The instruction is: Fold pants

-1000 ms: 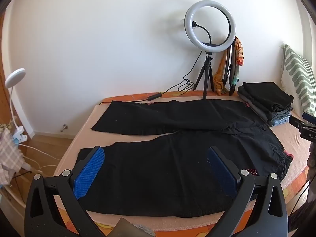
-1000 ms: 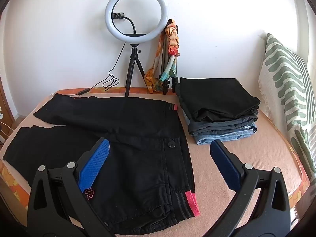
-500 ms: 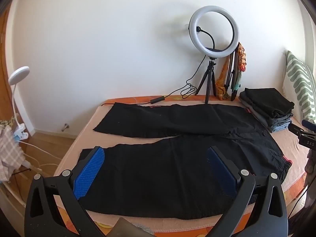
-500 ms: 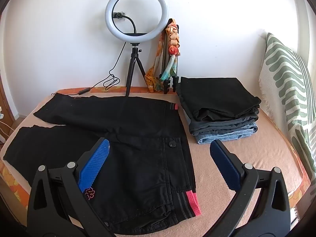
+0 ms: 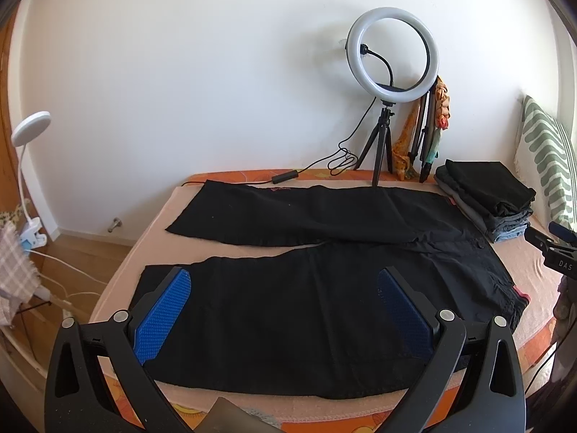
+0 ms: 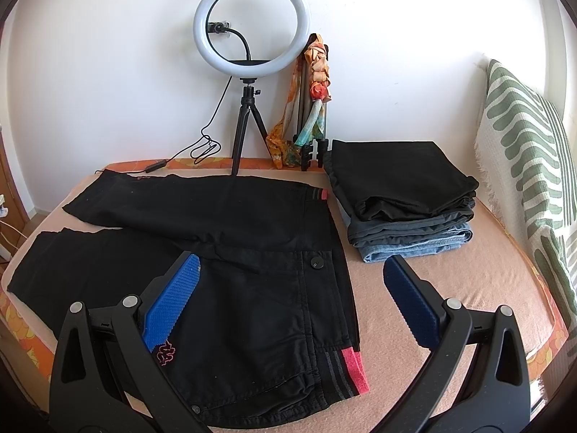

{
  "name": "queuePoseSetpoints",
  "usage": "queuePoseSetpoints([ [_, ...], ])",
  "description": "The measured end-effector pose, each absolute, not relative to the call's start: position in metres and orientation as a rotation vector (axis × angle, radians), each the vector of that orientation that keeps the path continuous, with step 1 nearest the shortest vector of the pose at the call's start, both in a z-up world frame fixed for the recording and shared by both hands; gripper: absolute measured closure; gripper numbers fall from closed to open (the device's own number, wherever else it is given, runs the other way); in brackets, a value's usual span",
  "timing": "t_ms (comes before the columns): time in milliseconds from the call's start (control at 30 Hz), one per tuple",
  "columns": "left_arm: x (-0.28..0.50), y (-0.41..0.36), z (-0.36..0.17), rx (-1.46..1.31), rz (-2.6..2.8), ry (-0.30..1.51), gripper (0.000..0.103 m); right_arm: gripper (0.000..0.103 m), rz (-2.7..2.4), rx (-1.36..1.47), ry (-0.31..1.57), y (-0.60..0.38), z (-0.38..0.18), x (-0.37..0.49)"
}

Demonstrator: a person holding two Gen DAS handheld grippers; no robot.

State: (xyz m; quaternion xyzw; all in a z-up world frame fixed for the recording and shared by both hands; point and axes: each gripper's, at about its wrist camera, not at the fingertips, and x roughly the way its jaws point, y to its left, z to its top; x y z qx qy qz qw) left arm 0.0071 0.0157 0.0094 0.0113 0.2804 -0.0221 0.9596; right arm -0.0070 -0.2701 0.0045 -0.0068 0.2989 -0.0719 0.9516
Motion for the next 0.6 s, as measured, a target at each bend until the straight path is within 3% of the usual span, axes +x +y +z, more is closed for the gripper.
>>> queuePoseSetpoints([
  [600,0.0055,0.0171,0.0071,0.017,-0.038,0.563,0.000,0.000,-0.144,-0.014,0.610,-0.2675,0.0032,-0.0059],
])
